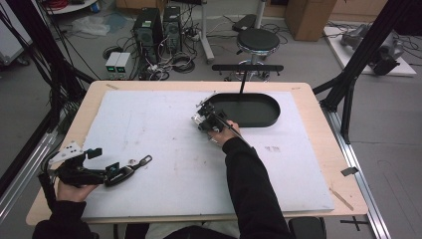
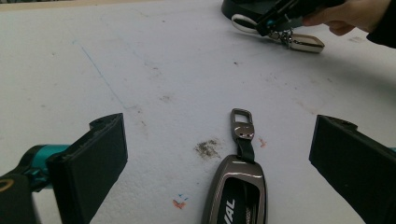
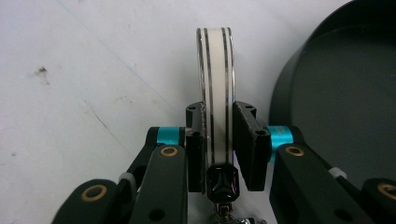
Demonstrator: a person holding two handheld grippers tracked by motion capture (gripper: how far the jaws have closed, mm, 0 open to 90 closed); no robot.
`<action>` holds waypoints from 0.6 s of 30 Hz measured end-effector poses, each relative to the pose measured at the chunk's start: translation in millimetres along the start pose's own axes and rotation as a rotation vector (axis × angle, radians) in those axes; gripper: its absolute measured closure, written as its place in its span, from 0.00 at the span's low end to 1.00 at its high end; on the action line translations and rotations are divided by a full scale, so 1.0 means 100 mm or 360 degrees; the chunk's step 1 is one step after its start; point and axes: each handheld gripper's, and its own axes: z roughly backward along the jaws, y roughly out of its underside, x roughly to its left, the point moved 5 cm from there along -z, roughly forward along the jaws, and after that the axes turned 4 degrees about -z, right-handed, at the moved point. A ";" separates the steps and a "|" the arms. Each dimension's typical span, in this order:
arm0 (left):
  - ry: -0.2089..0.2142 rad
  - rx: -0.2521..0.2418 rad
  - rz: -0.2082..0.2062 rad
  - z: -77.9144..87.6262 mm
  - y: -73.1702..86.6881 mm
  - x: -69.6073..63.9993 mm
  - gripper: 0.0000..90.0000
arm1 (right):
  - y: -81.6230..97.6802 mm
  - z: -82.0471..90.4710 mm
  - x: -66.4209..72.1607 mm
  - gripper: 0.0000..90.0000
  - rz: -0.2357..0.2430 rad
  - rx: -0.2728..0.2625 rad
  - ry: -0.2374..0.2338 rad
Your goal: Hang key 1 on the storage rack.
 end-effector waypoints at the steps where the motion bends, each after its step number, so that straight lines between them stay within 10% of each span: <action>1: -0.0001 0.0000 -0.0001 0.00 0.00 0.00 0.05 | -0.01 0.04 -0.01 0.84 -0.0008 -0.0019 -0.0002; 18: -0.0008 -0.0026 0.0009 0.01 -0.01 0.01 0.05 | -0.11 0.76 -0.17 0.84 -0.0112 -0.0380 -0.0044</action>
